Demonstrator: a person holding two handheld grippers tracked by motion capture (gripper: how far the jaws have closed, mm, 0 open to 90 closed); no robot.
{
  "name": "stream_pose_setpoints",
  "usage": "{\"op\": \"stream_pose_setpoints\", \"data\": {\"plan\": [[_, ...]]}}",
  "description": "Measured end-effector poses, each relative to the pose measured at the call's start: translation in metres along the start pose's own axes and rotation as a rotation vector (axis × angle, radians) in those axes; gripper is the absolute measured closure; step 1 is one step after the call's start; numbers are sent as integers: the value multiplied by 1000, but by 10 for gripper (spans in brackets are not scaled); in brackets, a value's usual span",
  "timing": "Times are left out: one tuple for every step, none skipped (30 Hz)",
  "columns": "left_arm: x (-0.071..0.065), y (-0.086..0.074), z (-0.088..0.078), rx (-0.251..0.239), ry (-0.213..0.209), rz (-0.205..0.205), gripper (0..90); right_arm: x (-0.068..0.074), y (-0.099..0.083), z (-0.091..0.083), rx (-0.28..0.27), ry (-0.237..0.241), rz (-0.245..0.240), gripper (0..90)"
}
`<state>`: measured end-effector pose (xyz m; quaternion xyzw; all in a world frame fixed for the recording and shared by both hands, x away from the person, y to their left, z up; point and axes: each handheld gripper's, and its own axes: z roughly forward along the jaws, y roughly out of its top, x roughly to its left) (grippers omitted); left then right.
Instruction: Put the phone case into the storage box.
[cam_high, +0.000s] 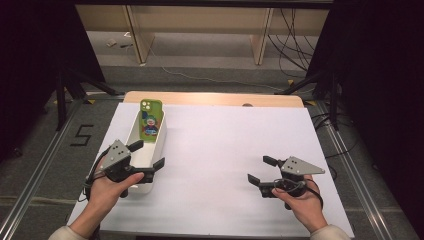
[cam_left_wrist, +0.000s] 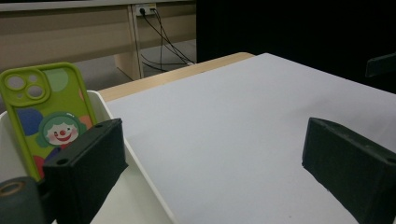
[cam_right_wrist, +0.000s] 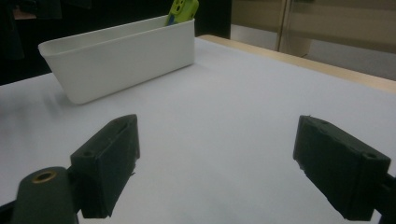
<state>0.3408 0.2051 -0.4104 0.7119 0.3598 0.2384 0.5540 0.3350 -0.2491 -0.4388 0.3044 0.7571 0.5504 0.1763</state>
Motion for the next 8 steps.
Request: {"op": "stream_pose_setpoints", "data": {"plan": [[0, 0, 0, -1, 1, -3, 56, 0, 0, 0, -1, -1, 0, 155], [0, -1, 0, -1, 3, -6, 57, 0, 0, 0, -1, -1, -1, 156], [0, -1, -1, -1, 3, -2, 58, 0, 0, 0, -2, -1, 0, 155], [0, -1, -1, 0, 3, 2, 58, -1, 0, 0, -4, 0, 0, 155], [0, -1, -1, -1, 2, 5, 59, -1, 0, -1, -5, 0, 2, 155], [0, -1, -1, -2, 2, 6, 60, -1, 0, -1, -6, -3, 0, 156], [0, -1, -1, -3, 1, 6, 60, -1, 0, -1, -6, -2, 0, 155], [-1, -1, -1, -3, 0, 7, 62, -2, 0, -1, -6, -3, 1, 155]]}}
